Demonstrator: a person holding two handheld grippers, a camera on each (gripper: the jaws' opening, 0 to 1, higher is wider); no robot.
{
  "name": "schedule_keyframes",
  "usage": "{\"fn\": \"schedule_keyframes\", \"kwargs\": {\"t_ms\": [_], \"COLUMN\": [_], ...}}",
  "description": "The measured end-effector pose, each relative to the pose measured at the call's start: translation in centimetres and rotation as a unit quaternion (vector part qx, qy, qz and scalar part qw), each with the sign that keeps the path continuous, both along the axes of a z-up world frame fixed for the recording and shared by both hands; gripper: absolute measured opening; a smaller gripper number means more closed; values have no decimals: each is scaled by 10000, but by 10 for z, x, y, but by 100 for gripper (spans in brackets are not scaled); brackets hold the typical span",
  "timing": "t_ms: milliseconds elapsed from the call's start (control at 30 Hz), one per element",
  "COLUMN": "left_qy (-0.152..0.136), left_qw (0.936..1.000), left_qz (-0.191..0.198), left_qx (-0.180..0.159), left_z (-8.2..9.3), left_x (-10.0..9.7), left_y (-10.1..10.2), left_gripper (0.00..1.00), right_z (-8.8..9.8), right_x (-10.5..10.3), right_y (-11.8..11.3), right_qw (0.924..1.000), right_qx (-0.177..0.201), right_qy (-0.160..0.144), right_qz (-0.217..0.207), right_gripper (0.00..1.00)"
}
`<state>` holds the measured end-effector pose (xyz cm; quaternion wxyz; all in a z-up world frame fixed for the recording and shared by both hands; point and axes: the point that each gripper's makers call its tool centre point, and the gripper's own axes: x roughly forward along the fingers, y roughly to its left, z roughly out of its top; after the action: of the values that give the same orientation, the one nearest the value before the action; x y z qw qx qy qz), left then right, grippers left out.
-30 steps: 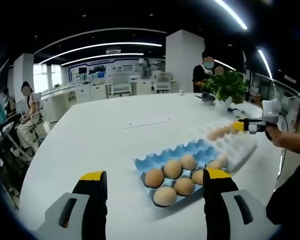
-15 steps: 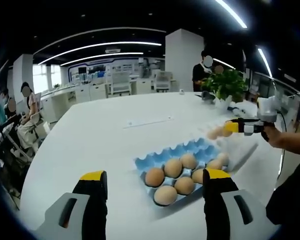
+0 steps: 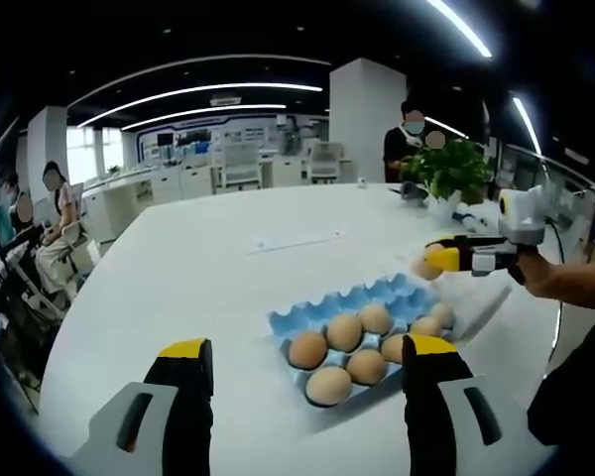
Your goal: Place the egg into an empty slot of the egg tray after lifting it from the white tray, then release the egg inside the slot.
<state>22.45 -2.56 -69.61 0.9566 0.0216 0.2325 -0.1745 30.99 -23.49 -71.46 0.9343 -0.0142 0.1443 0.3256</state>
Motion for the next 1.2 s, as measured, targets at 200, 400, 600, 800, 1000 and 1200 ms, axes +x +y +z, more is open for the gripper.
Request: {"fn": "schedule_keyframes", "kwargs": {"t_ms": [200, 400, 600, 800, 1000, 1200], "left_qy": [0, -5, -14, -20, -16, -52], "left_qw": [10000, 10000, 10000, 10000, 10000, 10000], "left_qz": [16, 29, 39, 43, 38, 60], "left_qx": [-20, -23, -28, -34, -30, -37], "left_z": [-1, 0, 0, 0, 0, 2], "left_x": [-1, -2, -2, -1, -1, 0], "left_y": [0, 1, 2, 2, 2, 2], "left_gripper": [79, 79, 79, 79, 79, 78], "right_z": [-2, -6, -10, -12, -19, -26], "right_x": [-1, -4, -4, -5, -7, -8], "right_y": [15, 30, 41, 47, 52, 54], "right_qw": [9998, 9994, 9989, 9982, 9975, 9968], "right_qx": [-9, 9, -38, -88, -152, -209], "right_qy": [20, 63, 114, 115, 180, 242], "right_qz": [176, 327, 456, 577, 667, 727], "right_gripper": [25, 25, 25, 25, 25, 25]}}
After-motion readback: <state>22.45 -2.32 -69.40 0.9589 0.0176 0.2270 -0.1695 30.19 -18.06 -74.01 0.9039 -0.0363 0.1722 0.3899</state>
